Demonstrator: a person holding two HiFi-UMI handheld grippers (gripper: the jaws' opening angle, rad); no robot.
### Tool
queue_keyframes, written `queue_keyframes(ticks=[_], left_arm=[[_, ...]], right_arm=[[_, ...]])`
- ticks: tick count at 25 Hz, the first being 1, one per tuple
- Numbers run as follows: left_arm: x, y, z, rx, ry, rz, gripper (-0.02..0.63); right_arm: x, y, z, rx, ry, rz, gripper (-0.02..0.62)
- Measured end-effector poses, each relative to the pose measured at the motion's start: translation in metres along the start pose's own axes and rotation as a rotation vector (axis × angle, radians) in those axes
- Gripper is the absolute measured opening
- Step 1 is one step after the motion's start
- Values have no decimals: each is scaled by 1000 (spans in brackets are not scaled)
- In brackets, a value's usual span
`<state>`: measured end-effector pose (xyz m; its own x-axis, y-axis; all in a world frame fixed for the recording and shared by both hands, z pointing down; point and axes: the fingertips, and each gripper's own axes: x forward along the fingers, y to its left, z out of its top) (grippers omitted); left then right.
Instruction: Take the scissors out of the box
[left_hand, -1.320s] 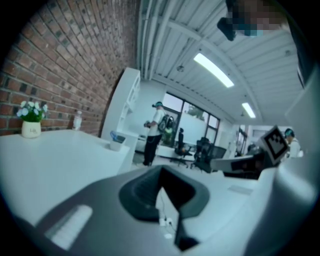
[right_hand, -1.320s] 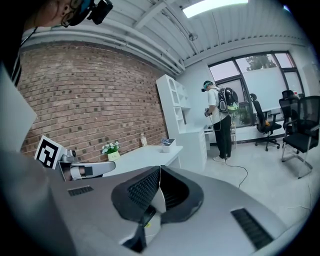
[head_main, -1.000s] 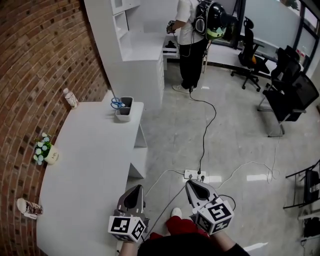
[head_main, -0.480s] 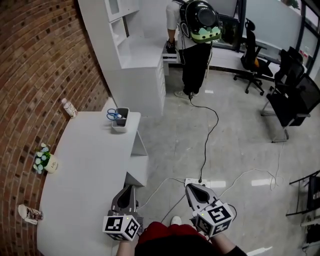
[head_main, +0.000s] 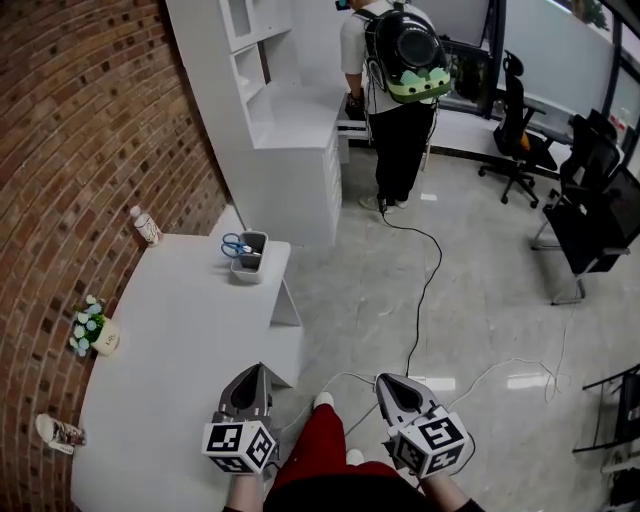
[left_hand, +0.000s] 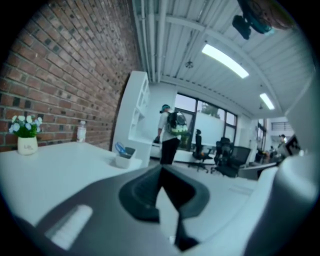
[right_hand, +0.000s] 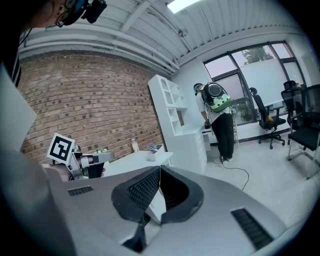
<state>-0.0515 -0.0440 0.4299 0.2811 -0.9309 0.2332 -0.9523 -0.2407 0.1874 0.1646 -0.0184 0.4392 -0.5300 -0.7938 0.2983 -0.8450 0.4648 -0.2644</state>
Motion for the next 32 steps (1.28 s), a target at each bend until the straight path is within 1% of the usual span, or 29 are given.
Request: queue_keyframes(ticks=[4, 8, 11, 18, 24, 32], left_arm=[[29, 20, 8, 2, 3, 15, 3], [58, 48, 18, 4, -7, 49, 3], [78, 68, 22, -3, 2, 70, 3], [130, 113, 37, -19, 15, 90, 5], [166, 147, 48, -30, 17, 112, 5], [208, 183, 56, -44, 36, 122, 5]], right_arm=[[30, -6, 9, -13, 5, 9, 9], [65, -13, 17, -14, 24, 19, 9], [95, -13, 23, -22, 43, 39, 8], [163, -8, 41, -51, 78, 93, 9], [212, -5, 48, -61, 119, 129, 9], [271, 14, 63, -91, 156, 199, 8]])
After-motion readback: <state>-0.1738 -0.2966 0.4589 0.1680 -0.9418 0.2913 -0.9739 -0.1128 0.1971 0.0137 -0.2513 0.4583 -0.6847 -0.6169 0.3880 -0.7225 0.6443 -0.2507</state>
